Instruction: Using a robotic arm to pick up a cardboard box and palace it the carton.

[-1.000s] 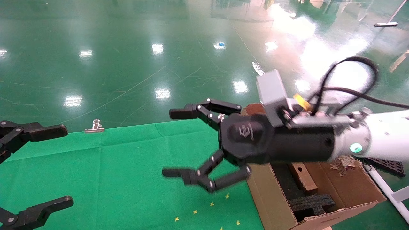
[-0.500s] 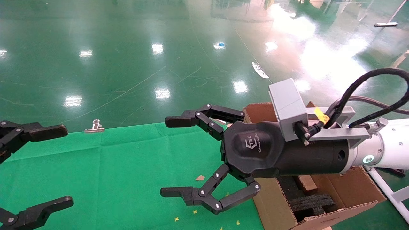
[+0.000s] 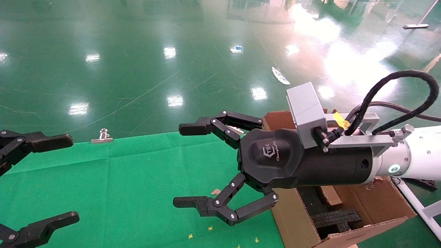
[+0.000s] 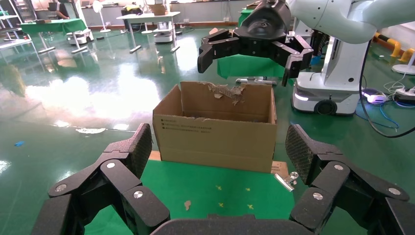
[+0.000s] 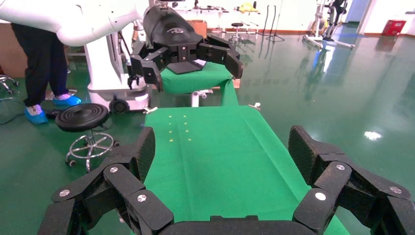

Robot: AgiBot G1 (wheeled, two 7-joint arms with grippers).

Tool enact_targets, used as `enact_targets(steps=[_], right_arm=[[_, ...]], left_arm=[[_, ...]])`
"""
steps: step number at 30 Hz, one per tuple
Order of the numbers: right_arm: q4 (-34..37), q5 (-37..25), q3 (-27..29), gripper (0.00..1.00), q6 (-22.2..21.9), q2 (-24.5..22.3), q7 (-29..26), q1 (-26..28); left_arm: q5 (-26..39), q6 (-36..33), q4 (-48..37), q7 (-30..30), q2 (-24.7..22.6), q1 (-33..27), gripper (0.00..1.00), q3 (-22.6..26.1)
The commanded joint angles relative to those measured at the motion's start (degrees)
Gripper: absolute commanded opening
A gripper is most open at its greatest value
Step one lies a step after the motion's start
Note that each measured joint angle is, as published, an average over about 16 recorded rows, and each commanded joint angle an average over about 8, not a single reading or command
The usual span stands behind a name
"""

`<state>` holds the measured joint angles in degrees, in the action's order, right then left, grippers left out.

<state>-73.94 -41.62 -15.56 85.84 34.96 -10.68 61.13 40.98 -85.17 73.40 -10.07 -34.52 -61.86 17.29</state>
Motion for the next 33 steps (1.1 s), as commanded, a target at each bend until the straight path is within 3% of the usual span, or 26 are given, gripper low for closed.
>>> enact_targets(steps=[1,33], right_arm=[[0.1,0.0,-0.1,1.0,0.0,0.0,0.0,0.1],[0.4,-0.2,-0.5,1.0,-0.2,0.1,-0.1,0.4]], left_arm=[[0.0,0.0,0.0,0.0,0.0,0.0,1.0,0.0],[0.0,0.0,0.0,0.0,0.0,0.0,1.0,0.0]])
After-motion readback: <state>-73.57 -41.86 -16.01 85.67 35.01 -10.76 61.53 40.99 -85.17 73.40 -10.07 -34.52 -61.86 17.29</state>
